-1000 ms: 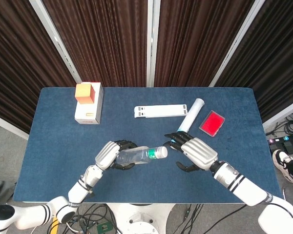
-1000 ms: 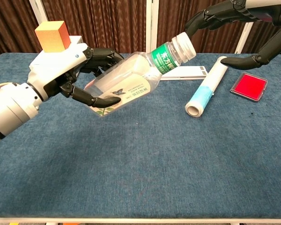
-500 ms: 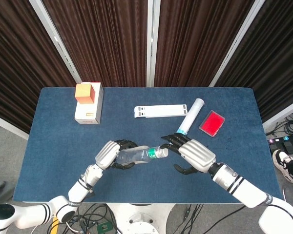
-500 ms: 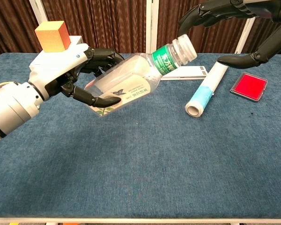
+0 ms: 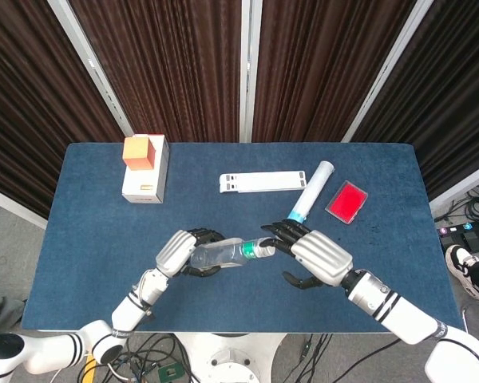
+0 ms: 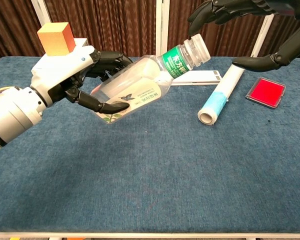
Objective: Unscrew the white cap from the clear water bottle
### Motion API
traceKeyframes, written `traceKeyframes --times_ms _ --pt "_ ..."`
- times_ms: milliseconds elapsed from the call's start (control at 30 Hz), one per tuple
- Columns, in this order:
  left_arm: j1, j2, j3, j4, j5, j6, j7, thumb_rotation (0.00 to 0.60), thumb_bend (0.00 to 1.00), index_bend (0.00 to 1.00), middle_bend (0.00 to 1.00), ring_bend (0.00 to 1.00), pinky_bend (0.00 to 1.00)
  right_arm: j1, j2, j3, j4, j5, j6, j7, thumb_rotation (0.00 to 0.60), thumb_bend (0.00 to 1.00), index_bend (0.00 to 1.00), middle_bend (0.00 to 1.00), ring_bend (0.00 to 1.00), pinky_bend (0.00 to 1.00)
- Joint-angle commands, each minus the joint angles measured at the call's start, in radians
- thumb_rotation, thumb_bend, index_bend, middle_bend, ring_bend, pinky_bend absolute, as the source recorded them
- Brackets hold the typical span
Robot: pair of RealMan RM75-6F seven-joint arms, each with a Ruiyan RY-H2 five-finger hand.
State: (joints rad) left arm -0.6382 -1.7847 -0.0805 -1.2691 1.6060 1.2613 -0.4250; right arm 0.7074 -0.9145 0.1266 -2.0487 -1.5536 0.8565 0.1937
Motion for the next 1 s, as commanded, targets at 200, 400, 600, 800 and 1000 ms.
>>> traceKeyframes --times_ms 200,400,600,800,1000 --pt "0.001 0.003 0.001 -0.007 -0.003 0.001 -0.01 0.6 0.39 0.46 0.49 0.4 0.5 -0.019 -0.048 0.018 0.045 0.02 0.072 -0.023 0.6 0.34 0.2 0.05 0.0 0.0" --pt "0.0 0.014 -0.003 -0.032 -0.007 0.0 -0.023 0.6 0.39 0.46 0.49 0.4 0.5 -0.017 -0.117 0.028 0.079 0.054 0.097 -0.094 0.6 0.31 0.23 0.06 0.0 0.0" --pt "0.002 0.022 0.0 -0.042 -0.006 0.002 -0.019 0.6 0.39 0.45 0.49 0.4 0.5 -0.013 -0.157 0.04 0.09 0.07 0.118 -0.128 0.6 0.29 0.29 0.09 0.0 0.0" --pt "0.005 0.026 0.002 -0.047 -0.005 0.007 -0.018 0.6 0.39 0.45 0.49 0.4 0.5 -0.01 -0.169 0.04 0.091 0.085 0.118 -0.158 0.6 0.29 0.31 0.1 0.0 0.0" --pt "0.005 0.029 0.001 -0.054 -0.007 0.005 -0.018 0.6 0.39 0.45 0.49 0.4 0.5 -0.009 -0.187 0.042 0.095 0.096 0.128 -0.187 0.6 0.25 0.31 0.1 0.0 0.0"
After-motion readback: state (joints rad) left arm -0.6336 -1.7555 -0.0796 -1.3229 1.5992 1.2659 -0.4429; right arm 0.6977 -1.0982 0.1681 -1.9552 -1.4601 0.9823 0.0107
